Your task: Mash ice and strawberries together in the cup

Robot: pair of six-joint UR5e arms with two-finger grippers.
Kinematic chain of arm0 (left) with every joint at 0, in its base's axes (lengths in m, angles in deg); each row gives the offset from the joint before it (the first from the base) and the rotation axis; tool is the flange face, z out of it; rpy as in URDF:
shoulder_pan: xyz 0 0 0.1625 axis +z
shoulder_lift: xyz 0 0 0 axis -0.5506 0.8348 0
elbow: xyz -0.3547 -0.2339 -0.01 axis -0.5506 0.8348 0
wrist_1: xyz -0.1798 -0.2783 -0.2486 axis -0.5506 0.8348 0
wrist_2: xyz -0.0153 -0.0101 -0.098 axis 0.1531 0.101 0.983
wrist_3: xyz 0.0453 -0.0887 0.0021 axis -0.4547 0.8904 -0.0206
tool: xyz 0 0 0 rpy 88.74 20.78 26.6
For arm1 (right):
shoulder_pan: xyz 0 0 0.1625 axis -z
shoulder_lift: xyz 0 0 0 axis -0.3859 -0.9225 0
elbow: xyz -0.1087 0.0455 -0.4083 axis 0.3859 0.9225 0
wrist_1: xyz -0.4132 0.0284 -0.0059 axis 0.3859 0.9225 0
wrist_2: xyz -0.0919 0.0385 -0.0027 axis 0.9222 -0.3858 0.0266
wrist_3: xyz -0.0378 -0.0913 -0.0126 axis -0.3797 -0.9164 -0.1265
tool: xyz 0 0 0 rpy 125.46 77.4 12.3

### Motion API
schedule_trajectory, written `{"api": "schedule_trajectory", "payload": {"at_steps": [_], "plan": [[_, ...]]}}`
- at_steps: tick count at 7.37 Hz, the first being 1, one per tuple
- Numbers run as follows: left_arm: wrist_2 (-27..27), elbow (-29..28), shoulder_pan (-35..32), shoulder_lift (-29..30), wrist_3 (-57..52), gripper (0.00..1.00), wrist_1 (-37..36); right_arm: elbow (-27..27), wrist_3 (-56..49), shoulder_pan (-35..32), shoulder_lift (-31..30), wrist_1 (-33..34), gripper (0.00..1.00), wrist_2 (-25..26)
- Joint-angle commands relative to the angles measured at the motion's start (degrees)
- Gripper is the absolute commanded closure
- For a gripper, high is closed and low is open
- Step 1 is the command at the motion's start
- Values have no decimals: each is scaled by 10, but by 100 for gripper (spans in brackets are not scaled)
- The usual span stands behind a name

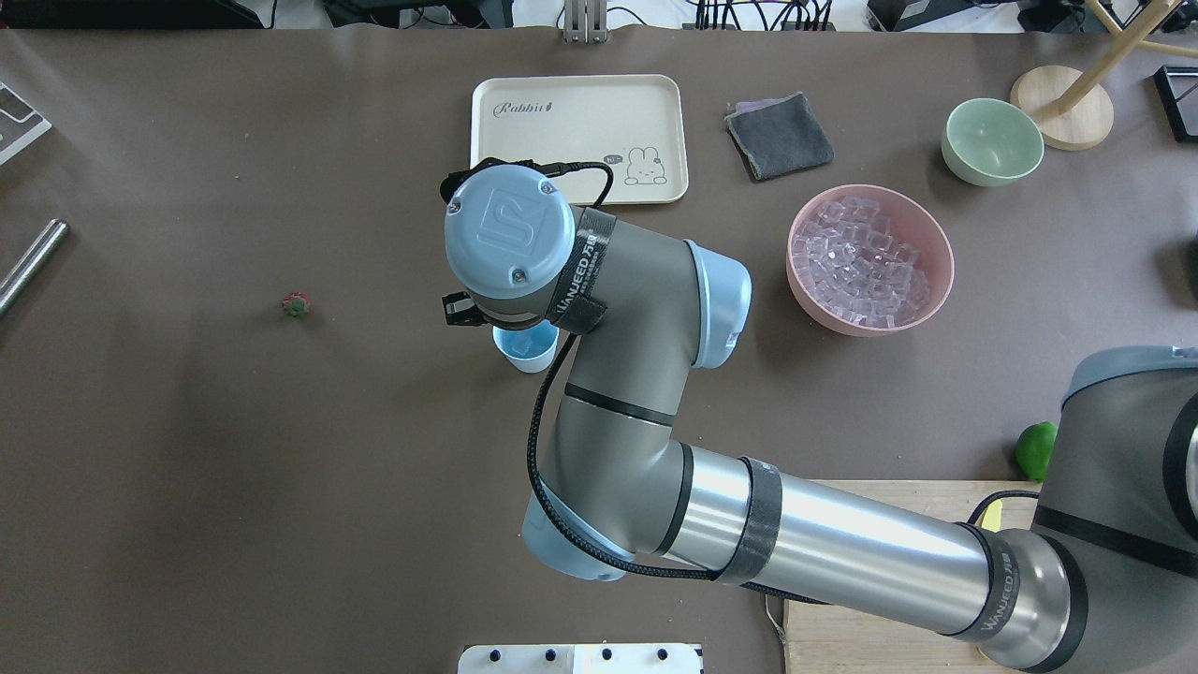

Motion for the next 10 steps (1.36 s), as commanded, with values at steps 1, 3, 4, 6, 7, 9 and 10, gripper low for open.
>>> {"api": "schedule_trajectory", "payload": {"at_steps": [1, 3, 4, 6, 7, 9, 10], "plan": [[0, 5, 1, 0, 4, 3, 0, 30, 4, 12, -3, -44, 100, 19], [0, 5, 1, 0, 6, 3, 1, 32, 4, 12, -8, -45, 100, 20], [0, 7, 1, 0, 6, 3, 1, 32, -2, 12, -12, -45, 80, 20], [-1, 10, 9, 15, 41, 3, -1, 30, -6, 10, -15, -45, 2, 19], [-2, 28, 26, 20, 53, 3, -4, 27, -8, 2, -17, -45, 1, 15], [-21, 83, 98, 51, 154, 3, -37, -16, -8, -58, -36, -33, 1, -65], [-93, 103, 170, 65, 202, 3, -42, -113, -30, -106, -107, -13, 1, -124]]}}
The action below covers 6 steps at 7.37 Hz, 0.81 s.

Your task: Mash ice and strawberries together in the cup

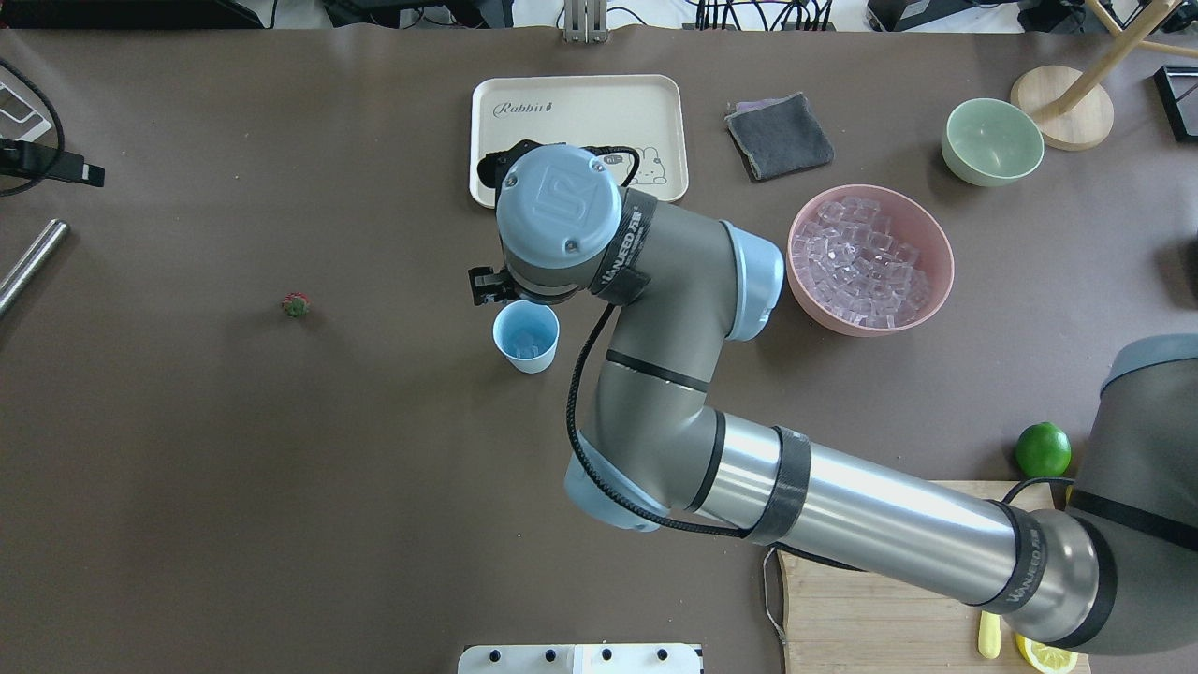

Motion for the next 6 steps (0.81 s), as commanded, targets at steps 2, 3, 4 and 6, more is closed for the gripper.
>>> {"api": "schedule_trajectory", "payload": {"at_steps": [2, 3, 4, 6], "plan": [[-117, 40, 153, 45, 88, 3, -44, -181, -192, -190, -207, 21, 1, -198], [-156, 37, 193, 44, 128, 3, -44, -204, -256, -241, -281, 14, 1, -237], [-195, 35, 238, 48, 147, 3, -45, -225, -347, -314, -370, -8, 1, -291], [-200, 17, 250, 47, 146, 3, -46, -209, -542, -434, -504, -50, 1, -373]]}}
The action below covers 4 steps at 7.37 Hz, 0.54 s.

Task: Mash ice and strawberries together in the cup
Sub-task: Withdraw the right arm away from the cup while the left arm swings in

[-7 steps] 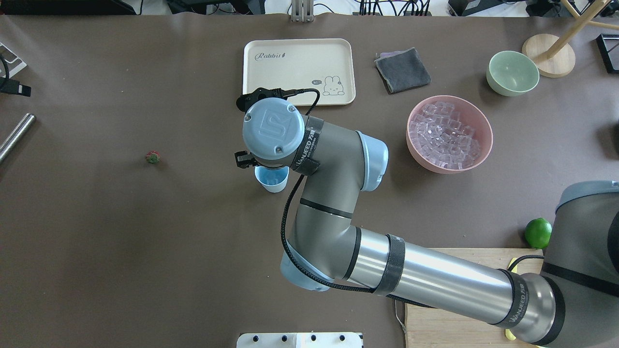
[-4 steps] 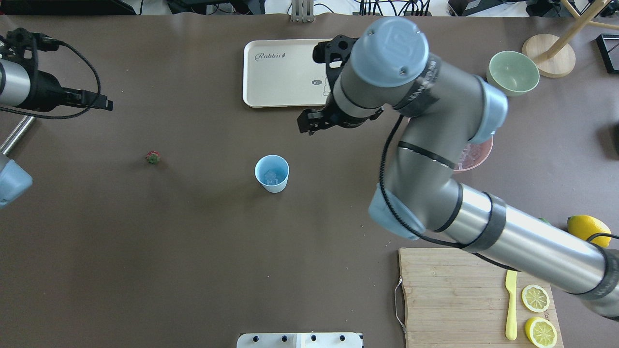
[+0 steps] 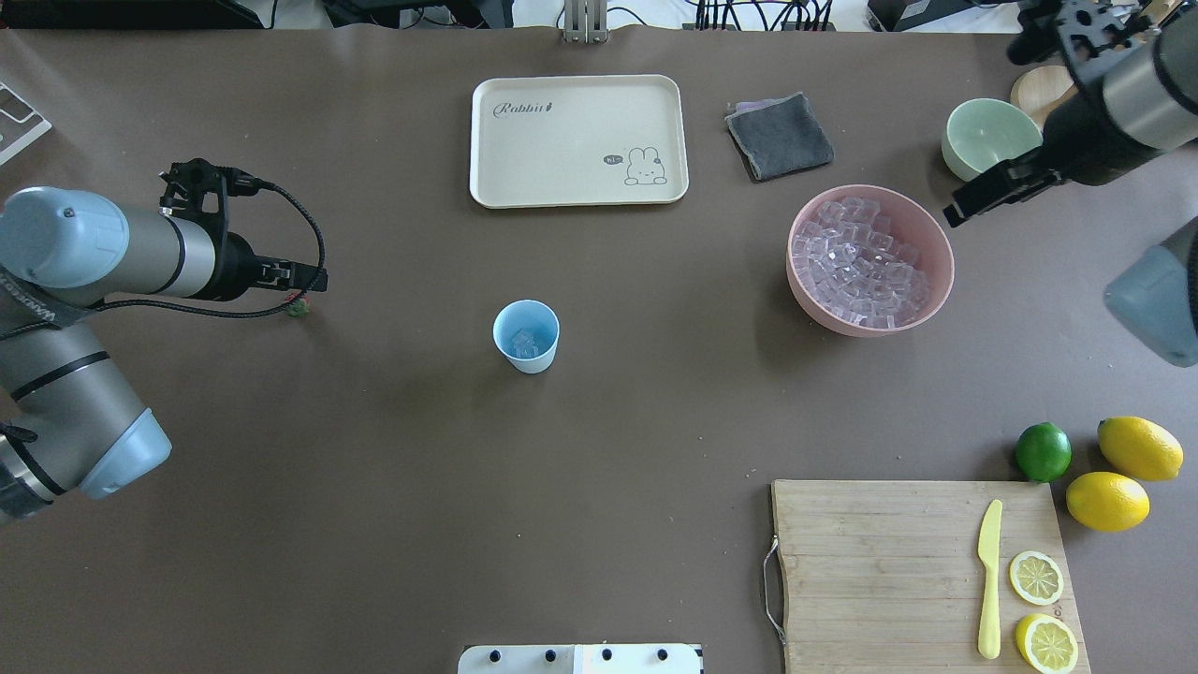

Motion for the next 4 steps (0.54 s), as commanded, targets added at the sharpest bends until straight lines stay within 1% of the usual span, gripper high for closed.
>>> {"api": "schedule_trajectory", "payload": {"at_steps": [1, 3, 4], "plan": [[-21, -9, 14, -3, 3, 3, -2, 27, -161, -88, -106, -39, 1, -43], [-32, -12, 14, 3, 5, 3, -12, 59, -157, -88, -110, -82, 1, -42], [-49, -11, 15, 4, 5, 3, -30, 70, -154, -88, -112, -98, 1, -42]]}}
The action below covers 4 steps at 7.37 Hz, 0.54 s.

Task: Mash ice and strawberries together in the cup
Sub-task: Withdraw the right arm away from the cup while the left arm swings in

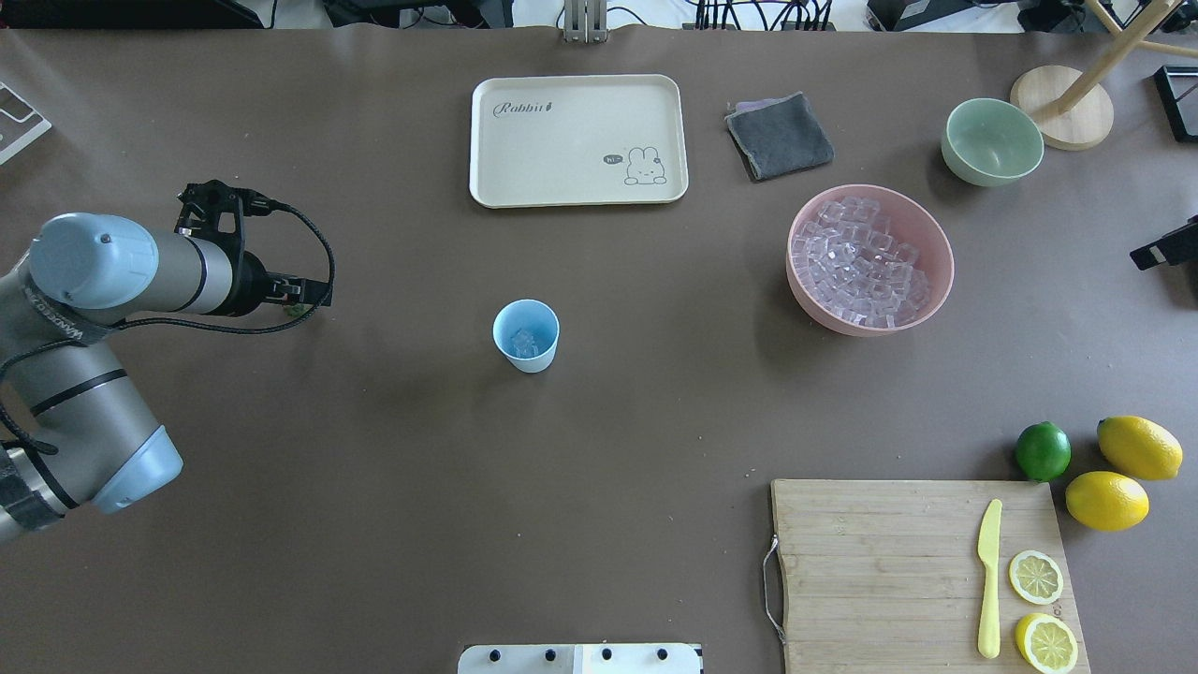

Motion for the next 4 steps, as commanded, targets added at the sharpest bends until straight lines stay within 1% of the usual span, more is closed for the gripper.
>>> {"api": "schedule_trajectory", "payload": {"at_steps": [1, 2, 3, 4], "plan": [[-24, 3, 1, -2, 1, 3, -16, 16, 0, -2, -4, -28, 1, -1], [-26, -2, 7, -5, 1, 3, -15, 24, -9, -2, -5, -28, 1, -1], [-41, -8, 15, -5, 0, 3, -14, 42, -29, -2, -7, -39, 1, -1], [-40, -8, 16, -2, -2, 10, -15, 50, -36, -3, -17, -54, 1, 0]]}}
